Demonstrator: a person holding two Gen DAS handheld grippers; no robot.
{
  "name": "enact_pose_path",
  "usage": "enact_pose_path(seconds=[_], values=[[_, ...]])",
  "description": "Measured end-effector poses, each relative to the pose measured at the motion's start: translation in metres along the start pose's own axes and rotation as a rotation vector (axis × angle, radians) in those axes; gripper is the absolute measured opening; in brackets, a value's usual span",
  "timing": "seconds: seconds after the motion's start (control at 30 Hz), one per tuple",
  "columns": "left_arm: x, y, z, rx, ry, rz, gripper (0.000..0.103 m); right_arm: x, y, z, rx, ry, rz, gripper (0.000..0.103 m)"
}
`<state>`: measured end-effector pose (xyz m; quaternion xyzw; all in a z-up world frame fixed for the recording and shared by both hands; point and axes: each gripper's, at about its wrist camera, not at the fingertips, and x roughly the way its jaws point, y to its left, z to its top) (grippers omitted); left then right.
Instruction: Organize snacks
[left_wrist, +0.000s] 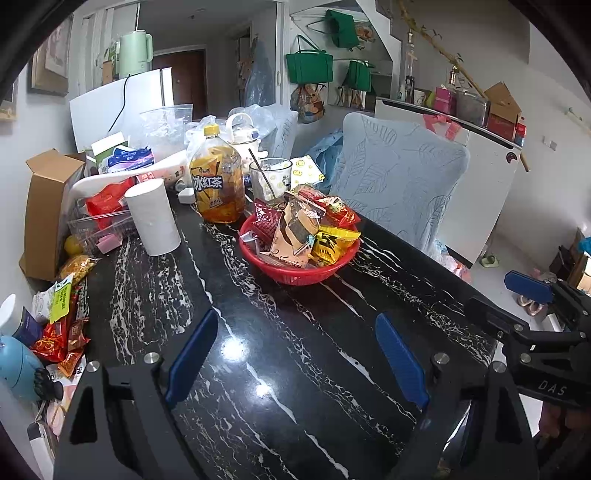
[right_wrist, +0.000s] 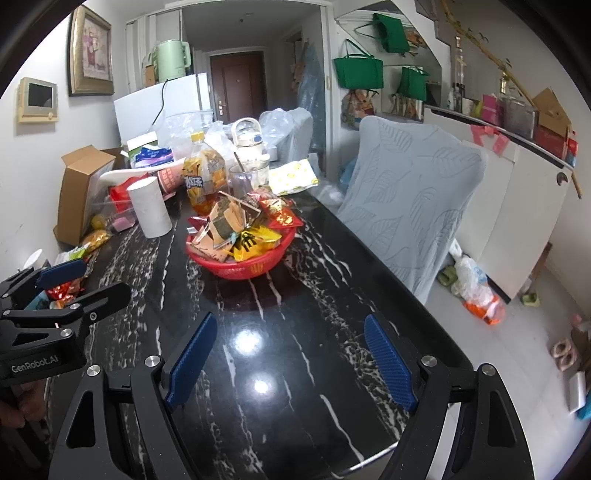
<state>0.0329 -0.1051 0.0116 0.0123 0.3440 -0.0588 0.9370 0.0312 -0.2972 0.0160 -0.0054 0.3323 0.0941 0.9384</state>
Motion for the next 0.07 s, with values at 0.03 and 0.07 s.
enact_pose_path(seconds=[0.03,0.07], values=[[0.0013,0.0004,-0.0001,-0.003,0.004,-0.005,0.088,0.0008,-0.0002,0.0003,0.000,0.002,0.000,0.083],[0.0025,0.0008,0.0002,-0.004,0.009,-0.008,0.088,0.0017,-0.0003,0.0000,0.001,0.005,0.001,0.083]])
